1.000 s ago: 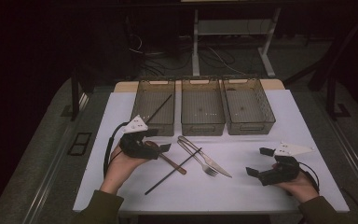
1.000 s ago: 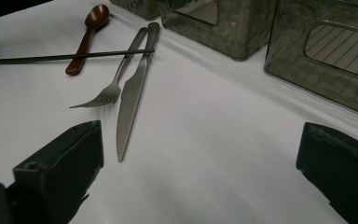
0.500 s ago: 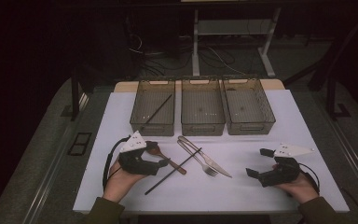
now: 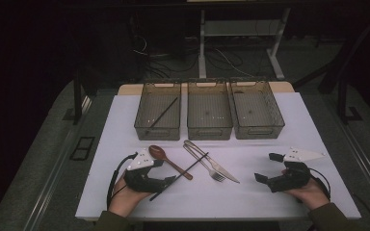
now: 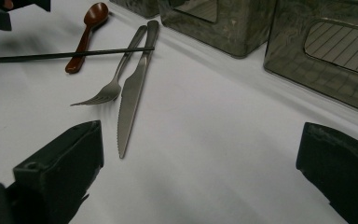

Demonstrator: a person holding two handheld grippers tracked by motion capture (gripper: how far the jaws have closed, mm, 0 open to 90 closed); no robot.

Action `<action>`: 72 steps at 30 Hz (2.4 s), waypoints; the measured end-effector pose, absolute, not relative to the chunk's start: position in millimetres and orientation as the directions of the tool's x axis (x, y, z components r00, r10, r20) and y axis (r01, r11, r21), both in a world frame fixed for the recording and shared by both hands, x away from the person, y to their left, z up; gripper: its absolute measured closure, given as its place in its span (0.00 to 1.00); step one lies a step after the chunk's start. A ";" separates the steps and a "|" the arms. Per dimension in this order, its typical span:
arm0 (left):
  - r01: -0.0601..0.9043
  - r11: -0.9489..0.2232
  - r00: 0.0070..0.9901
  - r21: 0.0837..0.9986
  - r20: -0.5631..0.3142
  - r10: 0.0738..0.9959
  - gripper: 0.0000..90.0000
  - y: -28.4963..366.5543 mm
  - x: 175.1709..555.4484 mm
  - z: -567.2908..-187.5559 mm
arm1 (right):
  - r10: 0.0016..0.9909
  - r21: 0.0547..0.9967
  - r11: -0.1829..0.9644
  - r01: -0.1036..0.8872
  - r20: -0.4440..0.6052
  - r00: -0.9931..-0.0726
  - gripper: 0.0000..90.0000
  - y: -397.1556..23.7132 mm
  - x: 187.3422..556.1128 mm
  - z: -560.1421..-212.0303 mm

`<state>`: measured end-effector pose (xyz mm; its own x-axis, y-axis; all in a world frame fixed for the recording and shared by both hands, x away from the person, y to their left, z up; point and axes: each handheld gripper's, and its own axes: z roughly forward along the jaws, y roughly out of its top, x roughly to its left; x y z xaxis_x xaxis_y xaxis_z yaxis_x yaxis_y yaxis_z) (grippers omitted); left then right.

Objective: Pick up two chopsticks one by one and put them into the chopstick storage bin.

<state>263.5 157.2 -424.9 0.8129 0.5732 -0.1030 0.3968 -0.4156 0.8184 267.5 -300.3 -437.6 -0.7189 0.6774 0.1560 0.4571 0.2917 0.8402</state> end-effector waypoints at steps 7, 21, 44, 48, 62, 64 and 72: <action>0.409 -0.444 0.826 0.797 -0.116 0.552 0.46 153.8 261.7 -433.3 | 0.676 0.839 0.298 0.456 0.152 -0.721 0.00 -299.2 266.8 -437.9; 0.424 -0.502 0.834 0.754 -0.108 0.541 0.74 143.2 265.0 -444.9 | 0.674 0.838 0.301 0.455 0.150 -0.723 0.00 -298.9 267.1 -438.2; 0.453 -0.531 0.833 0.716 -0.128 0.538 0.94 137.4 268.2 -449.8 | 0.673 0.838 0.304 0.453 0.147 -0.725 0.00 -298.6 267.0 -438.2; 0.450 -0.529 0.834 0.719 -0.127 0.537 0.94 137.8 267.7 -446.8 | 0.673 0.838 0.304 0.453 0.147 -0.725 0.00 -298.6 267.0 -438.2; 0.441 -0.494 0.829 0.749 -0.129 0.545 0.94 147.0 266.1 -431.9 | 0.669 0.839 0.305 0.451 0.149 -0.728 0.00 -298.4 266.6 -438.1; 0.444 -0.488 0.826 0.751 -0.133 0.548 0.94 149.2 266.2 -430.5 | 0.669 0.839 0.304 0.452 0.149 -0.728 0.00 -298.4 266.7 -438.1; 0.444 -0.470 0.825 0.763 -0.143 0.547 0.94 154.1 267.7 -423.6 | 0.669 0.837 0.309 0.452 0.146 -0.729 0.00 -298.2 266.8 -438.3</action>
